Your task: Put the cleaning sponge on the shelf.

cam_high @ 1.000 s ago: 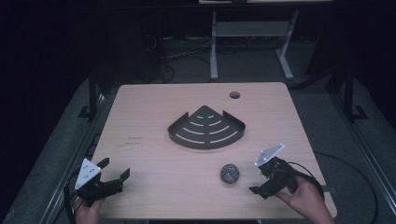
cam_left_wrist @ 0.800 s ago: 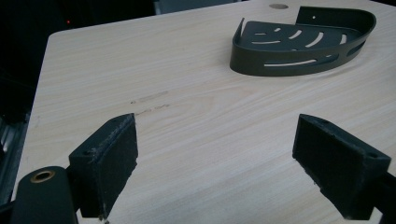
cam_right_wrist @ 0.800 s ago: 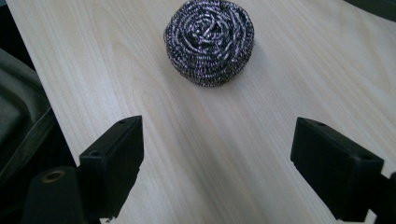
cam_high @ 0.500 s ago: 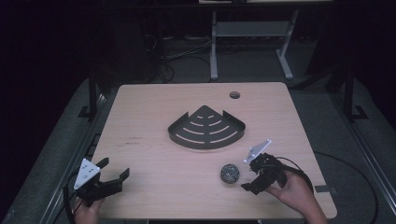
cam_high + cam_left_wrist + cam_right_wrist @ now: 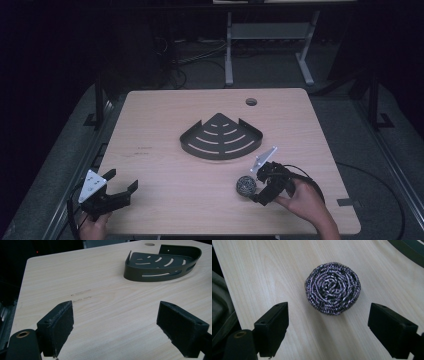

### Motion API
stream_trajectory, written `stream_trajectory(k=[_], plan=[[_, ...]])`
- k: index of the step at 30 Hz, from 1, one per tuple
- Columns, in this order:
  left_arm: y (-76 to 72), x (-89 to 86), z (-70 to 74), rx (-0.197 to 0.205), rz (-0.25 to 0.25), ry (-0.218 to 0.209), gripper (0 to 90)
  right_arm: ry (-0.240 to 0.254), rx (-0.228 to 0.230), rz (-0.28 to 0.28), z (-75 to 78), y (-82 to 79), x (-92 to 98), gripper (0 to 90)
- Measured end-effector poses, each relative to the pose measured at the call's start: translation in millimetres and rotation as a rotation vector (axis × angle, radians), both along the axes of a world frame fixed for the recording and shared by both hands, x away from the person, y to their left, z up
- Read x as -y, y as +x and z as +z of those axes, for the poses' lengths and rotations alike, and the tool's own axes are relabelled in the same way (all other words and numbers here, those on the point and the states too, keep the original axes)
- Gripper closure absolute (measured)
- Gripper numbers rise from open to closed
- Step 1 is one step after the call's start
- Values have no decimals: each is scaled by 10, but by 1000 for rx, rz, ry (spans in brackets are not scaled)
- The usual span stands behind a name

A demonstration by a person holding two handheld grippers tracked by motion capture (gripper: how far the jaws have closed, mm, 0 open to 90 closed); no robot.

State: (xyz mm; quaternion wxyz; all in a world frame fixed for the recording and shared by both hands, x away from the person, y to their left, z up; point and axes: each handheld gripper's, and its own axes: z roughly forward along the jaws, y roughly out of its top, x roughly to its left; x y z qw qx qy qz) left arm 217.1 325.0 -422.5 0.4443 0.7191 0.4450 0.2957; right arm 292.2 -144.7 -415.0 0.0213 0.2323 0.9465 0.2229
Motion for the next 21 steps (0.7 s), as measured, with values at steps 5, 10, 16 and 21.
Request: stream_trajectory(k=[5, 10, 16, 21], plan=[[-4, 1, 4, 0, -3, 0, 133, -11, -7, 8, -24, 36, -70, 163], [-4, 5, 7, 1, -4, 1, 133, -39, -22, 12, -74, 94, -127, 163], [-2, 4, 8, -1, -5, -1, 133, -46, -37, 22, -118, 147, -210, 157], [-1, 2, 11, 0, -5, -2, 133, -79, -42, 22, -172, 169, -283, 157]])
